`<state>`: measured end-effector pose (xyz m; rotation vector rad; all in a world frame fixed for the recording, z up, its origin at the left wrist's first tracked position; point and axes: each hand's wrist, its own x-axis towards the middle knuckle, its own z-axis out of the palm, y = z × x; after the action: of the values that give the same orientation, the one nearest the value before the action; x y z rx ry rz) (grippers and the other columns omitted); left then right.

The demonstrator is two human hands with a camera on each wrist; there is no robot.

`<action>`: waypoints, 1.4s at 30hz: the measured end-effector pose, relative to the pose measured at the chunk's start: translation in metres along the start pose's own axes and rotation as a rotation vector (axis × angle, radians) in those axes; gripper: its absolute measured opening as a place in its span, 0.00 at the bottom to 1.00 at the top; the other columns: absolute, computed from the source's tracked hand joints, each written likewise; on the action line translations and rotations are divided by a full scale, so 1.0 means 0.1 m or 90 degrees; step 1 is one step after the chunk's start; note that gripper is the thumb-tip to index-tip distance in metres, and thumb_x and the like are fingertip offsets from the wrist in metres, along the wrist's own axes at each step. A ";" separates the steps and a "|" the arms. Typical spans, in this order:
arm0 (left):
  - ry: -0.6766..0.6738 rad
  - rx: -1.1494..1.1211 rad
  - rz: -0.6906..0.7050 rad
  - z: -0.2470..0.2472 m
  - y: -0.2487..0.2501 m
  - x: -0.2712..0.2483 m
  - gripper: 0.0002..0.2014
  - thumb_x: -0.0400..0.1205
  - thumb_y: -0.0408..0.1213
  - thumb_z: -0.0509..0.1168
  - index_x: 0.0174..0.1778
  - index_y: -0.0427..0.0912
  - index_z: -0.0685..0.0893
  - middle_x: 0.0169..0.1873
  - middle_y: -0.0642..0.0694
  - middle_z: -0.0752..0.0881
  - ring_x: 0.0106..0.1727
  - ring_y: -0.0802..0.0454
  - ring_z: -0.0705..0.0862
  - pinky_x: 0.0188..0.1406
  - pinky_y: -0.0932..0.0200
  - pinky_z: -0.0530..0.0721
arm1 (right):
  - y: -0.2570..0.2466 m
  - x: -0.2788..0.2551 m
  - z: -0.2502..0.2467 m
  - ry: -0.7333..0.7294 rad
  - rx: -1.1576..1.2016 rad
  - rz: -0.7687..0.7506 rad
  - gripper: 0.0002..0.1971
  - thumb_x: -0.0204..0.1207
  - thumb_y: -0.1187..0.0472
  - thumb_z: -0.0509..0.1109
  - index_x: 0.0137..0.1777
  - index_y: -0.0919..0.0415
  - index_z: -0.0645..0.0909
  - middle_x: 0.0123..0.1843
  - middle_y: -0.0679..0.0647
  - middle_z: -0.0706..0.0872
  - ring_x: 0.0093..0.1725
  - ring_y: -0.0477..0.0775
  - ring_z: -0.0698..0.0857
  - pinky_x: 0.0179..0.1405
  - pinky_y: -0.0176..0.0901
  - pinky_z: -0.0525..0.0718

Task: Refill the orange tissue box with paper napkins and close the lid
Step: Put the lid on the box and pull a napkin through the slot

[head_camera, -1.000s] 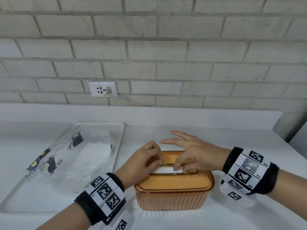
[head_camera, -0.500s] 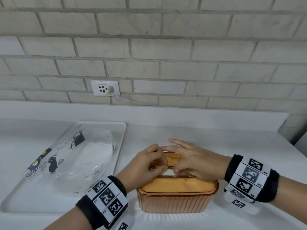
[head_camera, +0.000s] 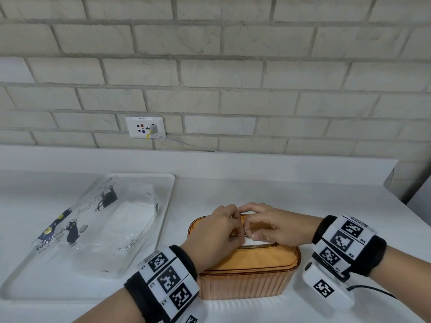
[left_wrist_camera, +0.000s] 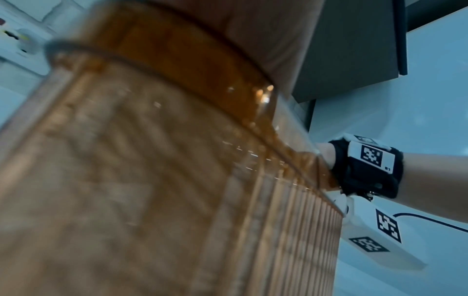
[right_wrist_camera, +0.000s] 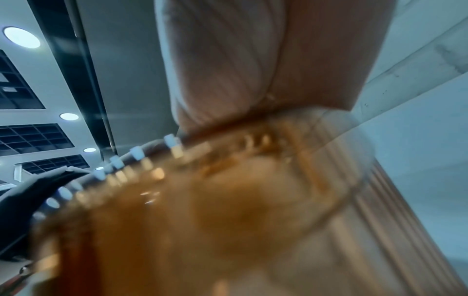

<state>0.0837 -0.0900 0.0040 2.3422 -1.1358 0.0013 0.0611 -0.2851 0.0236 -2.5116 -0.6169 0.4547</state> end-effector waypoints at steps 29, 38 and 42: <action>0.071 0.163 -0.040 -0.13 0.10 -0.01 0.09 0.87 0.40 0.54 0.52 0.43 0.78 0.47 0.48 0.82 0.44 0.49 0.81 0.39 0.58 0.76 | -0.30 -0.13 0.12 0.263 -0.213 0.074 0.16 0.73 0.42 0.68 0.53 0.51 0.74 0.54 0.44 0.73 0.55 0.45 0.70 0.54 0.42 0.73; 0.060 0.261 -0.102 -0.09 0.19 -0.16 0.10 0.83 0.40 0.56 0.58 0.45 0.74 0.53 0.50 0.80 0.54 0.48 0.79 0.50 0.55 0.74 | -0.31 -0.20 0.20 0.301 -0.417 0.067 0.04 0.64 0.60 0.73 0.34 0.54 0.80 0.32 0.46 0.77 0.28 0.50 0.79 0.25 0.37 0.63; 0.093 0.255 -0.150 -0.16 0.14 -0.22 0.09 0.84 0.37 0.54 0.56 0.45 0.77 0.52 0.51 0.80 0.53 0.51 0.79 0.50 0.59 0.73 | -0.30 -0.24 0.17 0.267 -0.387 0.110 0.03 0.76 0.59 0.61 0.42 0.54 0.74 0.40 0.44 0.70 0.37 0.49 0.73 0.26 0.34 0.60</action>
<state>0.0630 -0.0735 0.0188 2.7631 -0.8422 0.3375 0.0237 -0.2673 0.0310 -3.1144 -0.4107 -0.2519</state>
